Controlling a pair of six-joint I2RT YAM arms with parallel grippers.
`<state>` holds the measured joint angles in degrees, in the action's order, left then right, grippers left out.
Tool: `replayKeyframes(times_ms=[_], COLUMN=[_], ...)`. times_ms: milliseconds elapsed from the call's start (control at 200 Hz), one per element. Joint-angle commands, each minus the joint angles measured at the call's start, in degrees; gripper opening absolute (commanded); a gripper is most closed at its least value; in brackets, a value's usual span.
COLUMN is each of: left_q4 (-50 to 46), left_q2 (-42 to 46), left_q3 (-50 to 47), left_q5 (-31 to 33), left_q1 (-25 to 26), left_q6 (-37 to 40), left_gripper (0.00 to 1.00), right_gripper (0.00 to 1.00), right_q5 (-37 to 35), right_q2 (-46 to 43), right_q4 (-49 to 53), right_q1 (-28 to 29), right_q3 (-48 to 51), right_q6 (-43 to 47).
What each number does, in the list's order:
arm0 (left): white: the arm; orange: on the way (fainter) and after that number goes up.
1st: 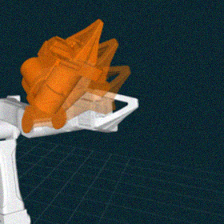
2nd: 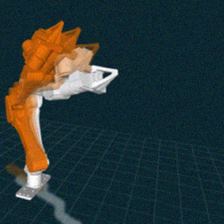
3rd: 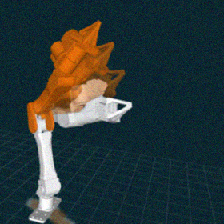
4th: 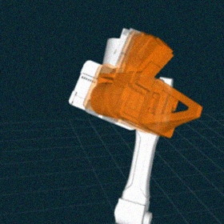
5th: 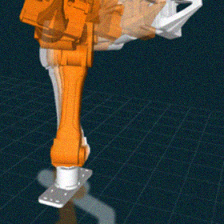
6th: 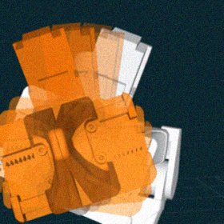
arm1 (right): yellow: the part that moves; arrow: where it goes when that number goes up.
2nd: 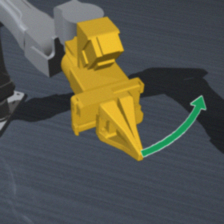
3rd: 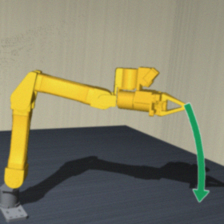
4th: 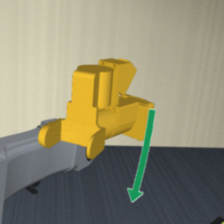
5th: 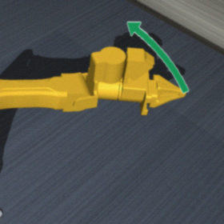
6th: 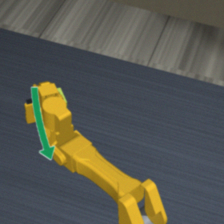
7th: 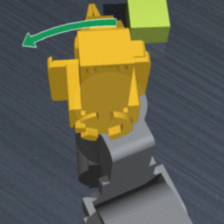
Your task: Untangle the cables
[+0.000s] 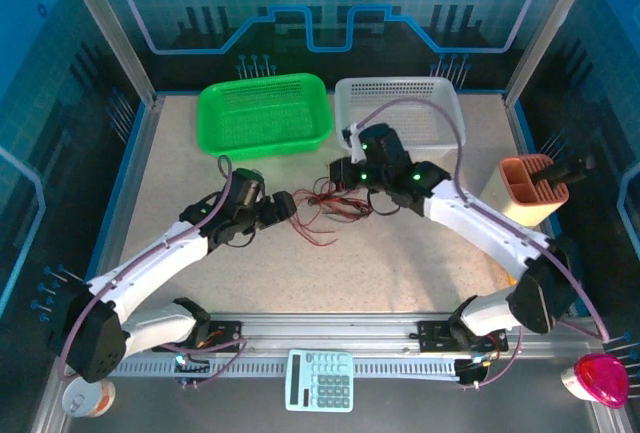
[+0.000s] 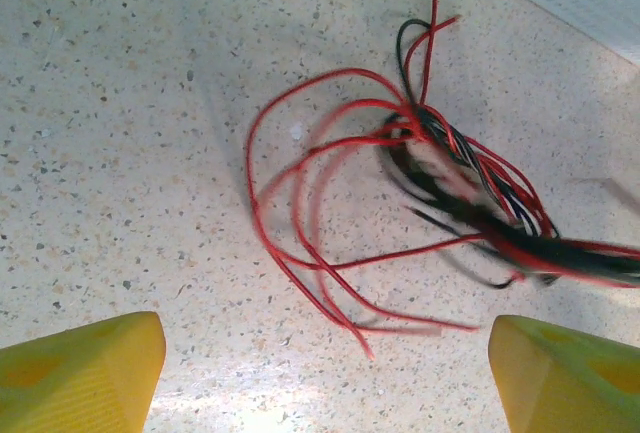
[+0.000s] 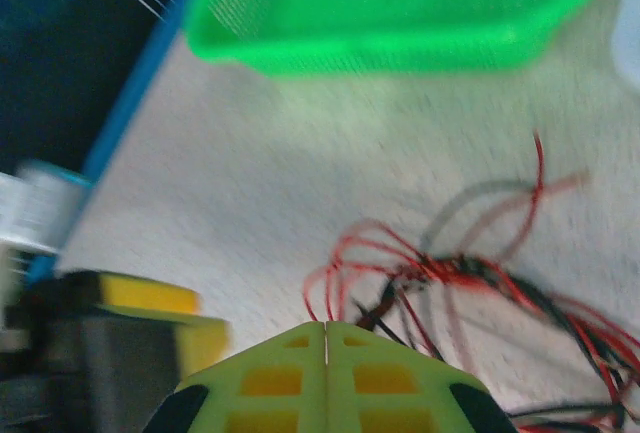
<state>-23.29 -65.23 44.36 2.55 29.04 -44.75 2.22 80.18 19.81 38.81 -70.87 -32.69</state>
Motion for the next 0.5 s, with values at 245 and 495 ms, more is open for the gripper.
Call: replayKeyframes(times_ms=[245, 495], left_q4=[0.3, 1.2], left_q2=[1.3, 1.8], left_q3=[4.0, 5.4], left_q5=[-0.3, -1.0], left_q1=[0.3, 0.3], left_q6=[3.9, 5.1], left_gripper=[0.88, 0.89], right_gripper=[0.00, 0.00], right_q5=[0.8, 3.9], right_q2=[-5.3, 6.9], right_q4=[2.2, 0.4], right_q1=[-0.6, -2.1], right_q3=[-7.1, -3.6], right_q6=[3.4, 3.7])
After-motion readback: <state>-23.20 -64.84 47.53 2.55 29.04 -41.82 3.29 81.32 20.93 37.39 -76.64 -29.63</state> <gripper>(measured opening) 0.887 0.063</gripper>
